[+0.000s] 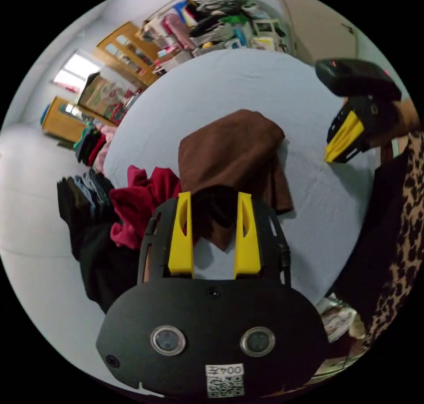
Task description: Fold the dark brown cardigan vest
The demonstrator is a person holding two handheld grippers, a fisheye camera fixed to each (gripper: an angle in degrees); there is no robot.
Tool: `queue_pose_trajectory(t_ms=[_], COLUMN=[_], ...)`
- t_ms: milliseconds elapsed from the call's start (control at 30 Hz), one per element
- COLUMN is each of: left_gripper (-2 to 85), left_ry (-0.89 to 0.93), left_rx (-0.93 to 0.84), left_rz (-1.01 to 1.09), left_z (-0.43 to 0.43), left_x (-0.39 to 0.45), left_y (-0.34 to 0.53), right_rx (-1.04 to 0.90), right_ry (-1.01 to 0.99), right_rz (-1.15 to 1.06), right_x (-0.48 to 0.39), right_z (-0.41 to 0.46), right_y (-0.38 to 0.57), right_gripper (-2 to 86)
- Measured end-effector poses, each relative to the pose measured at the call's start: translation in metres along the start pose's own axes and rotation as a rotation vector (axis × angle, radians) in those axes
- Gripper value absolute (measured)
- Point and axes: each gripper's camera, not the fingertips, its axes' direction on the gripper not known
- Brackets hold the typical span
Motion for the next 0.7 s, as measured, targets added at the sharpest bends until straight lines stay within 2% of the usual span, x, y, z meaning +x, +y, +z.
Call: queue_pose_trajectory(t_ms=[133, 200, 267, 367, 433, 500, 600, 667, 700], left_gripper=[12.1, 7.5, 4.3, 3.7, 4.2, 5.0, 10.4, 13.2, 13.3], left_ry=[-0.098, -0.12, -0.088, 0.008, -0.06, -0.061, 0.046, 0.289, 0.352], left_rx=[-0.036, -0.045, 0.019, 0.211, 0.285, 0.267, 0.079, 0.094, 0.126], left_rz=[0.19, 0.24, 0.245, 0.169, 0.124, 0.04, -0.124, -0.281, -0.316], left_z=[0.032, 0.043, 0.023, -0.049, -0.075, -0.07, -0.026, -0.012, -0.011], left_x=[0.042, 0.05, 0.041, -0.01, -0.053, -0.107, -0.193, -0.246, -0.255], left_y=[-0.028, -0.039, -0.06, -0.105, -0.143, -0.187, -0.238, -0.229, -0.22], right_rx=[0.019, 0.006, 0.023, 0.184, 0.301, 0.417, 0.522, 0.546, 0.544], right_ry=[-0.031, -0.086, -0.264, -0.386, -0.348, -0.305, -0.266, -0.26, -0.262], right_rz=[0.069, 0.08, 0.064, 0.098, 0.122, 0.151, 0.187, 0.2, 0.2], right_x=[-0.001, 0.003, 0.009, 0.015, 0.014, 0.015, 0.017, 0.019, 0.02], right_z=[-0.004, -0.007, -0.014, -0.037, -0.055, -0.072, -0.092, -0.097, -0.097], right_y=[0.009, 0.012, 0.022, 0.048, 0.063, 0.074, 0.085, 0.092, 0.093], right_gripper=[1.5, 4.6, 8.6, 10.4, 11.3, 12.7, 15.9, 16.5, 16.6])
